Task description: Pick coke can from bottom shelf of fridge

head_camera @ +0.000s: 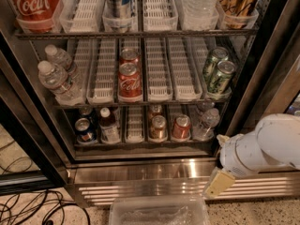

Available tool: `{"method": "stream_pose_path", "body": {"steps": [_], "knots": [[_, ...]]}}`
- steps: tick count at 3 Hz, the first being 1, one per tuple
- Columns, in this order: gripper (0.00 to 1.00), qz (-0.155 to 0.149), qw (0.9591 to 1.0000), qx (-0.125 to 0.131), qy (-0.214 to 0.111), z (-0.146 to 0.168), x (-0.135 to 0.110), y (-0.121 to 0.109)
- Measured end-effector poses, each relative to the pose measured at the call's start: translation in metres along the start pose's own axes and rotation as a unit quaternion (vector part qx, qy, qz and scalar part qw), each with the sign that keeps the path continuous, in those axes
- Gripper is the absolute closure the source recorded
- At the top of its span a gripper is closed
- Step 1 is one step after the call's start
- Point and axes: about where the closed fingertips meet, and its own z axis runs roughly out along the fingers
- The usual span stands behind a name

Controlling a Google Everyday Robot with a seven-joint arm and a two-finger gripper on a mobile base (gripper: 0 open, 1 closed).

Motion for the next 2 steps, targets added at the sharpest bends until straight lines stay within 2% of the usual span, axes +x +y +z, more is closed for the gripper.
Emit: {"method": "stream_pose_path", "body": {"steps": [2], "knots": [[0.00,0.022,0.9995,-0.008,-0.022,0.037,0.007,0.005]]}}
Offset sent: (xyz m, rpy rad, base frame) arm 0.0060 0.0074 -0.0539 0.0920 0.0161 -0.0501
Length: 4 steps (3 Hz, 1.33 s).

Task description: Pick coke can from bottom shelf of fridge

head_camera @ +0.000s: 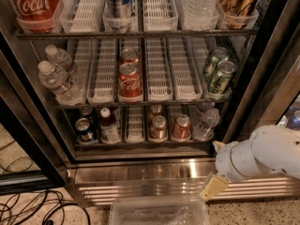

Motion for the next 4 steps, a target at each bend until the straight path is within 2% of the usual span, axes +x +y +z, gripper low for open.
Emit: {"method": "stream_pose_path", "body": {"steps": [1,2,3,4], "knots": [[0.00,-0.001,1.0000,0.001,-0.003,0.000,-0.001,0.001],[0.00,0.002,0.9995,0.025,-0.022,0.007,-0.002,0.002],[0.00,0.012,0.9957,0.062,-0.067,0.017,-0.006,-0.003],[0.00,0.023,0.9896,0.089,-0.110,0.026,-0.013,-0.008]]}}
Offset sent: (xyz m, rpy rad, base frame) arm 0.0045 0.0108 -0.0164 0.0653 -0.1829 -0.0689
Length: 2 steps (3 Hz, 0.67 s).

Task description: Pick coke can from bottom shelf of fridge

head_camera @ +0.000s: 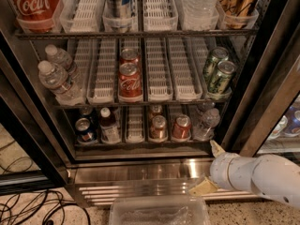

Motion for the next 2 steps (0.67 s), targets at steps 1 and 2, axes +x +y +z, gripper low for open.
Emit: {"method": "stream_pose_path", "body": {"steps": [1,2], "knots": [[0.00,0.013,0.9993,0.017,-0.030,0.014,-0.005,-0.002],[0.00,0.052,0.9965,0.018,-0.063,0.028,-0.007,-0.004]]}}
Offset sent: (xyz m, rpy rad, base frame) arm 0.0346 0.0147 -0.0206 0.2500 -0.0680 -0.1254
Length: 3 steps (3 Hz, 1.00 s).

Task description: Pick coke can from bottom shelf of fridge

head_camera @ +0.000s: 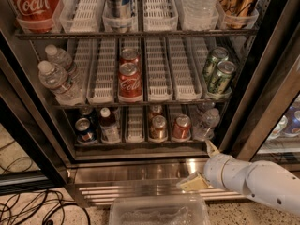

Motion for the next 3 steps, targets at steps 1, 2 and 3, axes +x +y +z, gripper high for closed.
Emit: {"method": "stream_pose_path", "body": {"steps": [1,2,3], "knots": [[0.00,0.000,1.0000,0.000,0.000,0.000,0.000,0.000],[0.00,0.001,0.9995,0.026,-0.019,0.005,-0.004,0.000],[0.00,0.005,0.9938,0.081,-0.076,0.014,-0.018,-0.006]]}}
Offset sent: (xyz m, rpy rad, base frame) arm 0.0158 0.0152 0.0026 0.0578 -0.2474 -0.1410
